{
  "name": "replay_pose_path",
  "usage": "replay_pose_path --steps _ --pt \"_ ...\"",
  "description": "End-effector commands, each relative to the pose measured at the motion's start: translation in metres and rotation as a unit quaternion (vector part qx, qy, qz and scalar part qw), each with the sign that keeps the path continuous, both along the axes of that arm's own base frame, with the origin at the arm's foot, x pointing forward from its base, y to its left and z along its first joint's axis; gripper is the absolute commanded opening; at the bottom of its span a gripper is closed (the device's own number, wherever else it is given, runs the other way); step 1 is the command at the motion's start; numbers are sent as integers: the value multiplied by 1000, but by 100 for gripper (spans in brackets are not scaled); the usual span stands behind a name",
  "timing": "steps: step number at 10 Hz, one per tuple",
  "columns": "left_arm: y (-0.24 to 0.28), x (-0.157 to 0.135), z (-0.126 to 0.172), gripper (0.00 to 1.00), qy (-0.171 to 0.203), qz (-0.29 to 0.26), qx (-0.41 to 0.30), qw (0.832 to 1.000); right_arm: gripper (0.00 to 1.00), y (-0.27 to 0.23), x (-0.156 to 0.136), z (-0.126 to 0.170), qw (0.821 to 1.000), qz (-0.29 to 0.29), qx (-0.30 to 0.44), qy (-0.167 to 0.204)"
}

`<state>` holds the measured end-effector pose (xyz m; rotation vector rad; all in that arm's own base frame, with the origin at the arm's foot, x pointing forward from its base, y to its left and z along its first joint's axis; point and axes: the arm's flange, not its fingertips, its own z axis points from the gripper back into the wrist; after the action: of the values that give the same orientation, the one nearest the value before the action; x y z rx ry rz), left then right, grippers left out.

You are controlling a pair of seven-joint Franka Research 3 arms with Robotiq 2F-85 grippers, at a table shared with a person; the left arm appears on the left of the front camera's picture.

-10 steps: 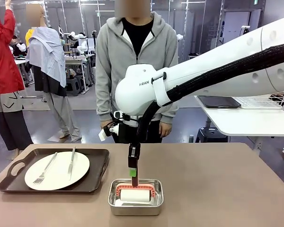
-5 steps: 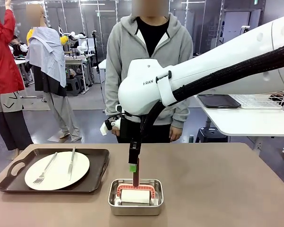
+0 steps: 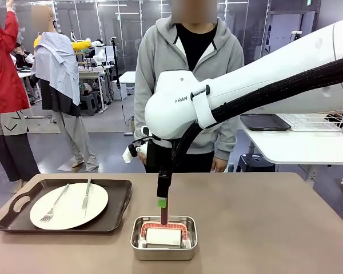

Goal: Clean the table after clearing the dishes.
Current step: Place the Lint Roller back on top of the Airtight Container, then when the right (or left) Handle tray is removed, use the right hand (or left hand) to clean the right (or left) side of the table with the Lint Roller.

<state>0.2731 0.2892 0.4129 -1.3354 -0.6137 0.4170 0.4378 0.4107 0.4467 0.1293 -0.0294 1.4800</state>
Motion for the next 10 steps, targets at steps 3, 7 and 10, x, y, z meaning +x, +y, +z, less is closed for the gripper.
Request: replay_pose_path --steps 3,7,10 --pt "3 -3 1 100 -8 -8 2 1000 100 0 -2 0 1000 2 -1 -1" --pt "3 -3 1 100 -8 -8 2 1000 100 0 -2 0 1000 2 -1 -1" --pt "3 -3 1 100 -8 -8 2 1000 100 0 -2 0 1000 2 -1 -1"
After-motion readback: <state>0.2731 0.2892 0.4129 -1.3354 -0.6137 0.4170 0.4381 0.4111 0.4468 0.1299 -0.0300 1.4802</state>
